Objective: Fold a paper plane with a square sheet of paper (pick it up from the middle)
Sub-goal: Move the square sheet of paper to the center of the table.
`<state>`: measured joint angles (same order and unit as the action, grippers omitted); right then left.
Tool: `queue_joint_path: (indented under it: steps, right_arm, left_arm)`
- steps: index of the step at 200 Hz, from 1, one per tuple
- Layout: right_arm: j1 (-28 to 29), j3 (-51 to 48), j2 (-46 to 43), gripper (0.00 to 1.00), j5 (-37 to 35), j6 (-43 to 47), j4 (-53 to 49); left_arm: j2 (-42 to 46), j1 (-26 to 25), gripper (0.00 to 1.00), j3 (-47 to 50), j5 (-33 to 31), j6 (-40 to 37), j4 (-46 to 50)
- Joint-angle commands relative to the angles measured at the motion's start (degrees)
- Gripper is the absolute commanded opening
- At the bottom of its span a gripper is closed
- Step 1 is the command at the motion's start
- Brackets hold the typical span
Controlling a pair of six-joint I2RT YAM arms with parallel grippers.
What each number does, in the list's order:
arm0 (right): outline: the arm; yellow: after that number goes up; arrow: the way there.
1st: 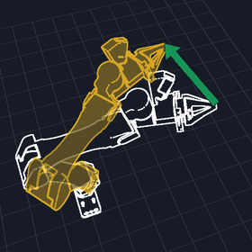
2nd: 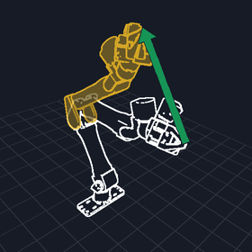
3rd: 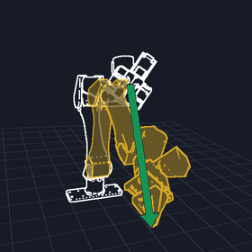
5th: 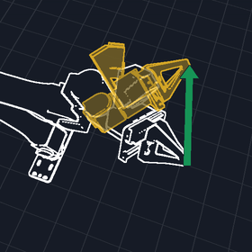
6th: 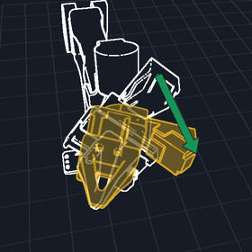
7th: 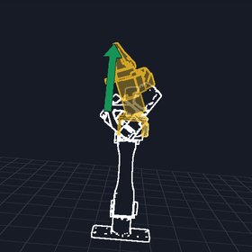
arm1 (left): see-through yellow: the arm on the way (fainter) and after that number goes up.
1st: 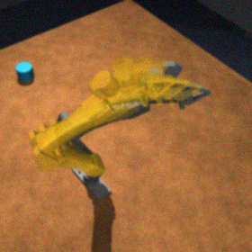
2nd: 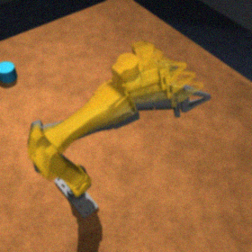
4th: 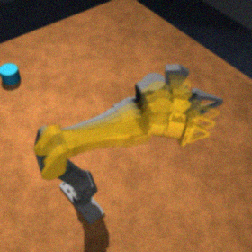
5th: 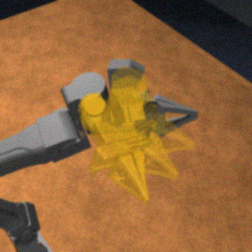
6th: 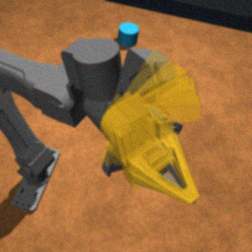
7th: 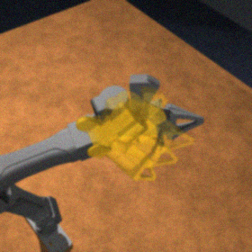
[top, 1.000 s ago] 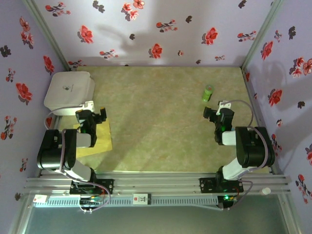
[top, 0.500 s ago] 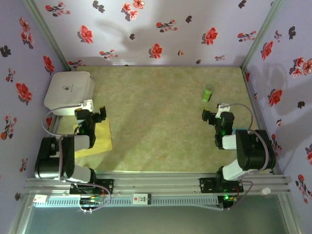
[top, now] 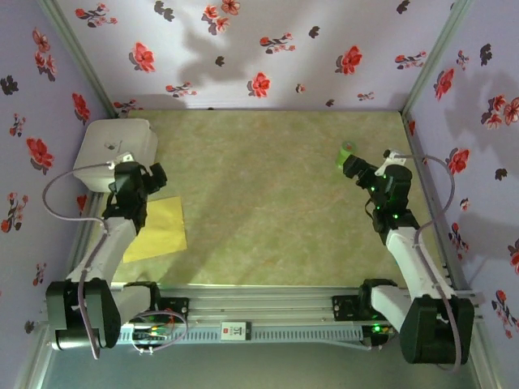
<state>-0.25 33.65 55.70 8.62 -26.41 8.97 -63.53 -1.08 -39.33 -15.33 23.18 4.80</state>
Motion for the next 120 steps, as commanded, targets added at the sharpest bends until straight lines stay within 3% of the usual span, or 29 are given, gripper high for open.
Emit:
queue_joint_path:
  steps: [1, 30, 73, 120]
  right_arm:
    - [0.0, -0.9, -0.6, 0.99, 15.6, -10.2, -3.3]
    - [3.1, 1.1, 2.2, 0.99, 24.8, -14.2, -3.8]
    - [14.4, 4.6, 4.6, 0.99, 21.0, -11.7, -9.6]
    - [20.6, 6.6, 9.9, 0.99, 20.2, -12.5, -10.4]
  left_arm:
    - [0.2, 1.1, 1.00, -2.2, -2.0, 8.5, 19.6]
    - [-1.0, 2.4, 1.00, 0.1, 3.6, 11.5, 22.6]
    - [-6.3, 2.4, 1.00, 0.6, 9.6, 11.2, 22.4]
    - [-10.9, 2.4, 1.00, -0.4, 14.1, 9.8, 21.3]
